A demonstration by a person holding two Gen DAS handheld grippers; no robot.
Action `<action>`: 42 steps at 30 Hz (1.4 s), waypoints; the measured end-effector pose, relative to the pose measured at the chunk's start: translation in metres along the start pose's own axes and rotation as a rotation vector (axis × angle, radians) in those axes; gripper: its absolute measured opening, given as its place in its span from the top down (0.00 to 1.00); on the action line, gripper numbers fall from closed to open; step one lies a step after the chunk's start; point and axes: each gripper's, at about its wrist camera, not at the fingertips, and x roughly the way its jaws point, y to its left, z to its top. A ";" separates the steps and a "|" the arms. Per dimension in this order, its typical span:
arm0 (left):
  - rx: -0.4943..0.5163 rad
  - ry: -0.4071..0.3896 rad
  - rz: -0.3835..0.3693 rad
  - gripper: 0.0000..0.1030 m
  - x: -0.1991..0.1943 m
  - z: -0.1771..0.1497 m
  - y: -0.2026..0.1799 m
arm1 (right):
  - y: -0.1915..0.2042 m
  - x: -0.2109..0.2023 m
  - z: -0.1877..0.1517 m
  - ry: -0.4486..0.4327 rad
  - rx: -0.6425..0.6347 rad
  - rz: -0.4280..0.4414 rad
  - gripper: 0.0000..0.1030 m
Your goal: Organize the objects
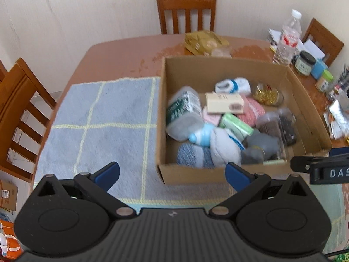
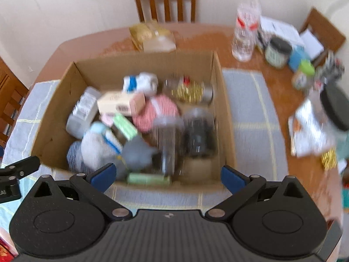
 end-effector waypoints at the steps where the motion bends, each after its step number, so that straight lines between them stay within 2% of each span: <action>1: 0.002 0.008 0.000 0.01 -0.001 -0.002 -0.002 | 0.002 0.001 -0.005 0.014 0.004 0.000 0.00; 11: 0.012 0.034 0.006 0.01 -0.018 -0.003 -0.013 | 0.013 -0.021 -0.023 0.027 -0.029 -0.057 0.00; 24: 0.033 0.024 0.018 0.01 -0.033 0.003 -0.023 | 0.010 -0.047 -0.021 -0.006 -0.023 -0.045 0.00; 42: 0.033 0.024 0.022 0.01 -0.035 0.004 -0.025 | 0.007 -0.048 -0.020 -0.003 -0.012 -0.036 0.00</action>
